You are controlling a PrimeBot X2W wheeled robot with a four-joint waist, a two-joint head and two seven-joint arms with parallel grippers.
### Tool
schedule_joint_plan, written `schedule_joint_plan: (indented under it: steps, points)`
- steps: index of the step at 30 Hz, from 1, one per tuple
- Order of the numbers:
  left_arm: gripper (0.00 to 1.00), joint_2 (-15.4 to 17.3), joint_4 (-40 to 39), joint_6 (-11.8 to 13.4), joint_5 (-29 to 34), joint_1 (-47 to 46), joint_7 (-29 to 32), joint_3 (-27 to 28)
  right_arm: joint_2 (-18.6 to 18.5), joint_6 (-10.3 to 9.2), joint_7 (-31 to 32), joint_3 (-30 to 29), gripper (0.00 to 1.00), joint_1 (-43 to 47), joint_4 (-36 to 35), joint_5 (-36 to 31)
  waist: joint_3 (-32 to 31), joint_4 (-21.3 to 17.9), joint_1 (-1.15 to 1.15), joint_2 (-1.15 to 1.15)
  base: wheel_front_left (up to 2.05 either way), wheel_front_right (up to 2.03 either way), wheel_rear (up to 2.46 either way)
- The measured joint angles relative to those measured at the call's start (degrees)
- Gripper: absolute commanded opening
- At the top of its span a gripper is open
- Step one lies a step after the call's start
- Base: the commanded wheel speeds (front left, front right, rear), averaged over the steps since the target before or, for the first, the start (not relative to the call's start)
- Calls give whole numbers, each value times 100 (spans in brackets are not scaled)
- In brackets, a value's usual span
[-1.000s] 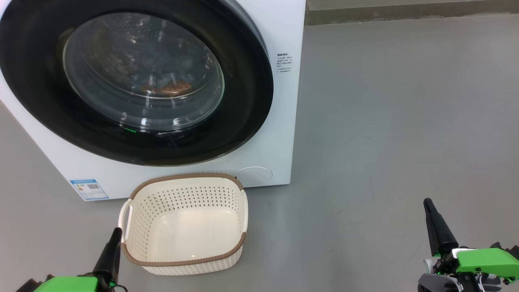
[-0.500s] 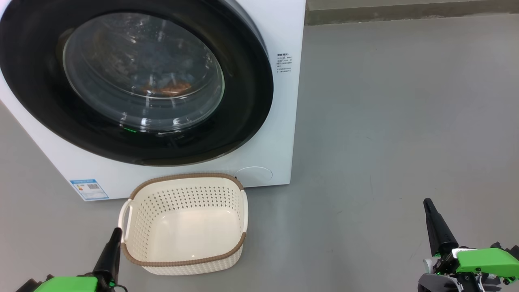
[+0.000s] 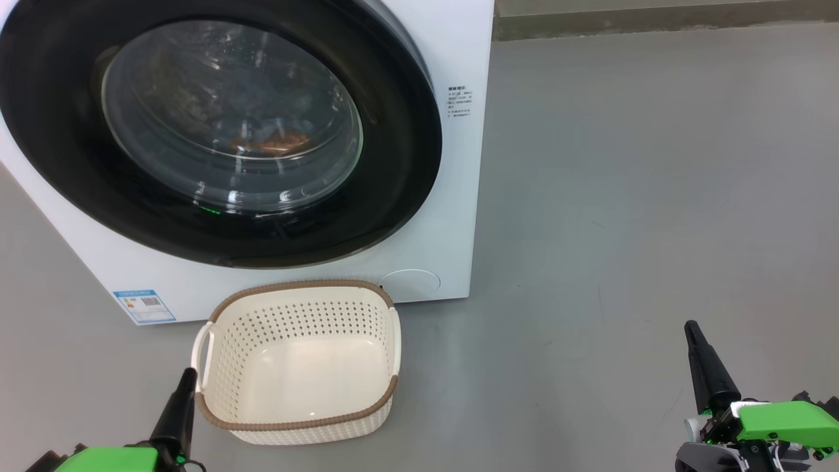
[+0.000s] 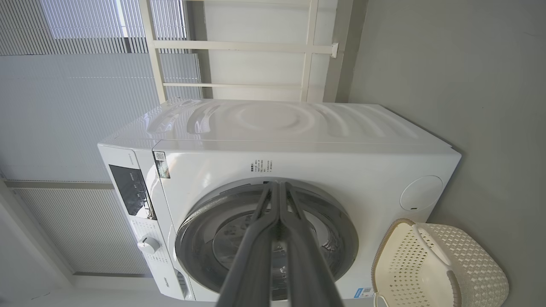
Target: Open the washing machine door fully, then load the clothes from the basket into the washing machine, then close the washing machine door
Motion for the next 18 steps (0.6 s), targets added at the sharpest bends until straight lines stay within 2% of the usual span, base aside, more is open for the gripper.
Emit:
schedule_joint_plan:
  steps: [18]
  points:
    - [0,-2,0,0,0,-1,1,4,1,0,0,0,0,1,0,0,0,0,0,0,0,0,0]
